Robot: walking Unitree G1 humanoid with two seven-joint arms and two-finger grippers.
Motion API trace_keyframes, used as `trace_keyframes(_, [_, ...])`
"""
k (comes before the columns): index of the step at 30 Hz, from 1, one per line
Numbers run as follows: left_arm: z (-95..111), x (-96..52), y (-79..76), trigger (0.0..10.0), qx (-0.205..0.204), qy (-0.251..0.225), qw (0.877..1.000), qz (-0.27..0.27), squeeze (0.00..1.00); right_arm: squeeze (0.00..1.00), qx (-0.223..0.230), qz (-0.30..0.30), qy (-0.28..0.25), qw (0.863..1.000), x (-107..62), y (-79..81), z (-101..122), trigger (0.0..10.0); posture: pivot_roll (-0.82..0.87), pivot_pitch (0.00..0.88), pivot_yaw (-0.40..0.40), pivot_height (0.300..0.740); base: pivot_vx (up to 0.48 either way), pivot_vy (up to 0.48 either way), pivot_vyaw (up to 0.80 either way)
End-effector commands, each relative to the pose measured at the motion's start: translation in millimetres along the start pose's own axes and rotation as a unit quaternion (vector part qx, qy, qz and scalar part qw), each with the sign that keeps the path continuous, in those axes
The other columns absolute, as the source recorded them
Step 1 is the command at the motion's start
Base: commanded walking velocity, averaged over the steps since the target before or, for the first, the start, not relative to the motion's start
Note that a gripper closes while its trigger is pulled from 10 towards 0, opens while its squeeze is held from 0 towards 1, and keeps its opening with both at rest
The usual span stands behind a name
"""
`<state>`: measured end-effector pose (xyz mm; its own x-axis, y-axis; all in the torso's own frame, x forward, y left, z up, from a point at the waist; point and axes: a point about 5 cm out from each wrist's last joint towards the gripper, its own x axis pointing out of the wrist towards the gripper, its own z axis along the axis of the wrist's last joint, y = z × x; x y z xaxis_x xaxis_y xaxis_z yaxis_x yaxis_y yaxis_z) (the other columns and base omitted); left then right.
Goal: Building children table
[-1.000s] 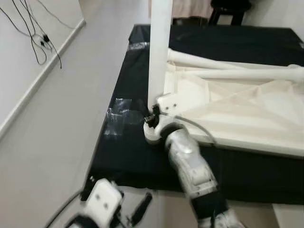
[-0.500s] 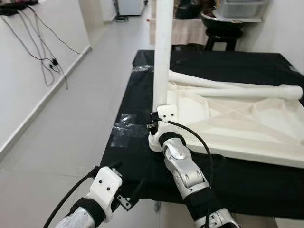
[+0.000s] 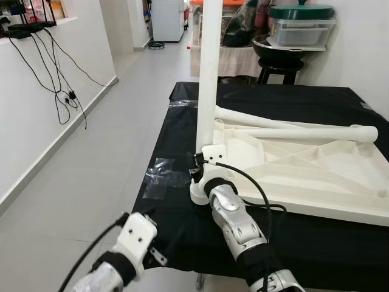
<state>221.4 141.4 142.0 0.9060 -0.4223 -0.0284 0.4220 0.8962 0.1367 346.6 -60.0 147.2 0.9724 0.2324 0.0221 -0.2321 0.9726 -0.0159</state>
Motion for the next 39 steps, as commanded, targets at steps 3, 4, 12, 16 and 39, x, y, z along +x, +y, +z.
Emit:
trace_keyframes(3, [50, 14.7, 39.4, 10.0, -0.023, -0.084, 0.996, 0.018, 0.0, 0.0, 0.009, -0.01, 0.034, 0.999, -7.9, 0.4, -18, 10.0, 0.12, 0.0, -0.004, 0.74, 0.0, 0.0, 0.0])
trace_keyframes(4, [50, 14.7, 39.4, 10.0, -0.023, -0.084, 0.996, 0.018, 0.0, 0.0, 0.009, -0.01, 0.034, 0.999, -7.9, 0.4, -18, 10.0, 0.12, 0.0, -0.004, 0.74, 0.0, 0.0, 0.0])
trace_keyframes(12, [138, 41.8, 60.8, 10.0, -0.036, -0.192, 0.973, -0.121, 0.0, 0.0, 0.016, -0.002, 0.032, 0.999, -9.8, 9.2, -21, 10.0, 0.11, 0.002, 0.013, 0.74, 0.0, 0.0, 0.0])
trace_keyframes(16, [152, 64.7, 61.3, 10.0, -0.088, -0.185, 0.96, -0.192, 0.0, 0.0, 0.02, 0.0, 0.027, 0.999, -10.0, 10.9, -18, 10.0, 0.1, 0.008, 0.028, 0.74, 0.0, 0.0, 0.0])
trace_keyframes(39, [167, 142.9, 30.9, 0.0, -0.075, -0.05, 0.932, -0.352, 0.0, 0.0, 0.042, 0.037, -0.006, 0.998, -15.4, 33.5, 0, 10.0, 0.05, 0.04, 0.064, 0.74, 0.0, 0.0, 0.0])
